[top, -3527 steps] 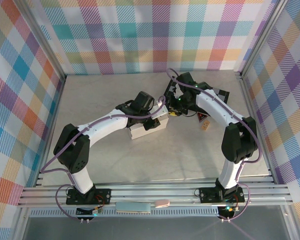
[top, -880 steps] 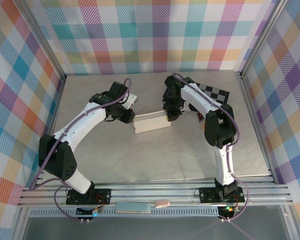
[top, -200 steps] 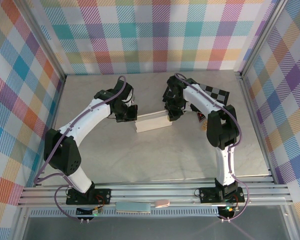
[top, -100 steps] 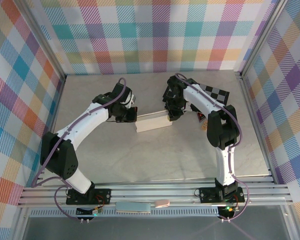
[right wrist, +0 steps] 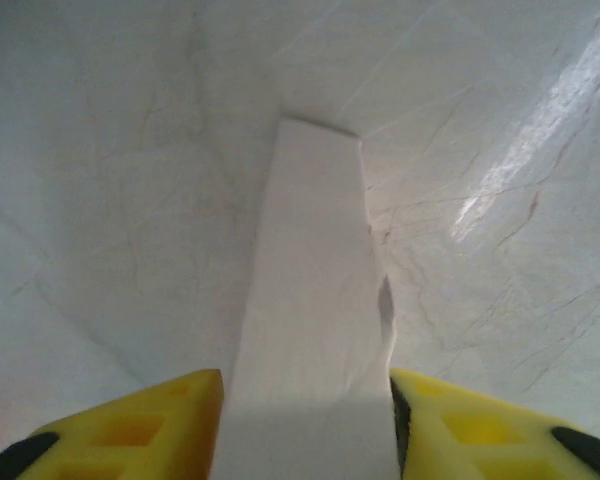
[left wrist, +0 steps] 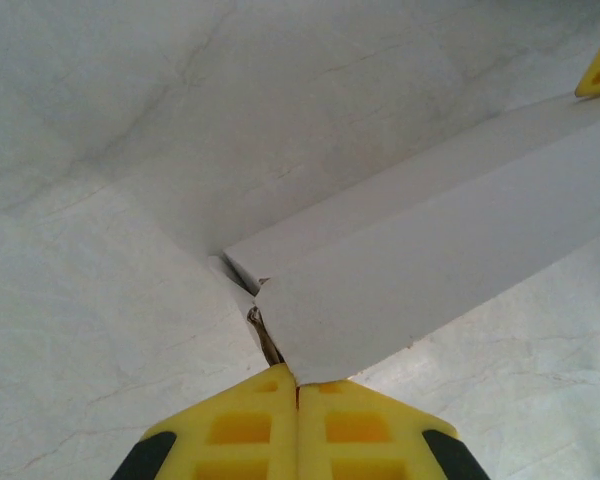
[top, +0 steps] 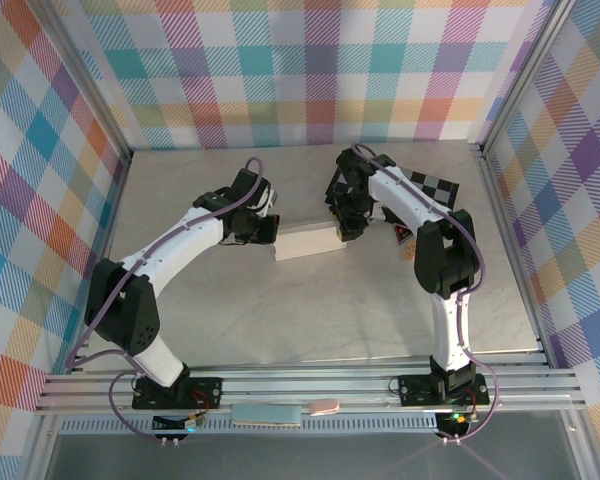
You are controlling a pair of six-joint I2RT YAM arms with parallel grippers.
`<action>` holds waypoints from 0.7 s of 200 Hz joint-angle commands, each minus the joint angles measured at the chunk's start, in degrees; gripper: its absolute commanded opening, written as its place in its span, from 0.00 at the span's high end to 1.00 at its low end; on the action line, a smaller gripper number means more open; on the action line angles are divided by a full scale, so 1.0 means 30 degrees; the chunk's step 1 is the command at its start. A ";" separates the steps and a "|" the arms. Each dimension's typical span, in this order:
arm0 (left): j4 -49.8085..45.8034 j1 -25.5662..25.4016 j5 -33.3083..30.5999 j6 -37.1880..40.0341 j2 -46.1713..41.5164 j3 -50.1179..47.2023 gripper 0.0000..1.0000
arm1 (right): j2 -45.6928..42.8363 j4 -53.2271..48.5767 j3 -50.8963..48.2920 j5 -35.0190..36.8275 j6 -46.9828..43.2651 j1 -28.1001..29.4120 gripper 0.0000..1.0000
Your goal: Fold the paper box
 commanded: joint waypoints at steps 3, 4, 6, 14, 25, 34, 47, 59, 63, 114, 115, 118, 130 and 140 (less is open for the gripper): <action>-0.1746 -0.0259 -0.1006 0.0276 0.1708 -0.0528 1.00 | 0.0001 -0.0458 0.1242 0.0104 -0.1274 -0.0035 0.44; -0.1762 -0.0259 -0.1030 0.0269 0.1726 -0.0509 1.00 | -0.0023 -0.0456 0.1262 0.0105 -0.1323 -0.0044 0.44; -0.1811 -0.0259 -0.1071 0.0263 0.1754 -0.0481 1.00 | -0.0027 -0.0455 0.1321 0.0106 -0.1382 -0.0073 0.42; -0.1915 -0.0259 -0.1163 0.0261 0.1953 -0.0324 1.00 | -0.0102 -0.0504 0.1580 0.0132 -0.1769 -0.0137 0.38; -0.2027 -0.0259 -0.1279 0.0269 0.2131 -0.0148 1.00 | -0.0296 -0.0392 0.1776 0.0193 -0.2274 -0.0191 0.34; -0.2152 -0.0259 -0.1352 0.0305 0.2263 0.0033 1.00 | -0.0510 -0.0364 0.1940 0.0194 -0.2746 -0.0270 0.30; -0.2222 -0.0259 -0.1406 0.0371 0.2409 0.0238 1.00 | -0.0908 -0.0370 0.1878 0.0167 -0.3313 -0.0373 0.26; -0.2302 -0.0260 -0.1410 0.0433 0.2552 0.0435 1.00 | -0.1460 -0.0335 0.1606 0.0237 -0.3820 -0.0498 0.25; -0.2353 -0.0259 -0.1377 0.0459 0.2579 0.0503 1.00 | -0.1676 -0.0244 0.1441 0.0226 -0.3997 -0.0543 0.25; -0.2485 -0.0288 -0.1340 0.0598 0.2776 0.0936 1.00 | -0.5144 0.1819 -0.2258 -0.0512 -0.5235 -0.1590 0.28; -0.2483 -0.0289 -0.1329 0.0591 0.2773 0.0926 1.00 | -0.5218 0.1913 -0.2363 -0.0525 -0.5281 -0.1613 0.28; -0.2518 -0.0289 -0.1345 0.0607 0.2770 0.0944 1.00 | -0.5422 0.2218 -0.2645 -0.0647 -0.5311 -0.1695 0.28; -0.2540 -0.0289 -0.1319 0.0613 0.2770 0.1007 1.00 | -0.6245 0.3803 -0.4268 -0.1050 -0.5419 -0.2014 0.31; -0.2540 -0.0317 -0.1303 0.0613 0.2766 0.1021 1.00 | -0.6910 0.5738 -0.5861 -0.1493 -0.5394 -0.2273 0.35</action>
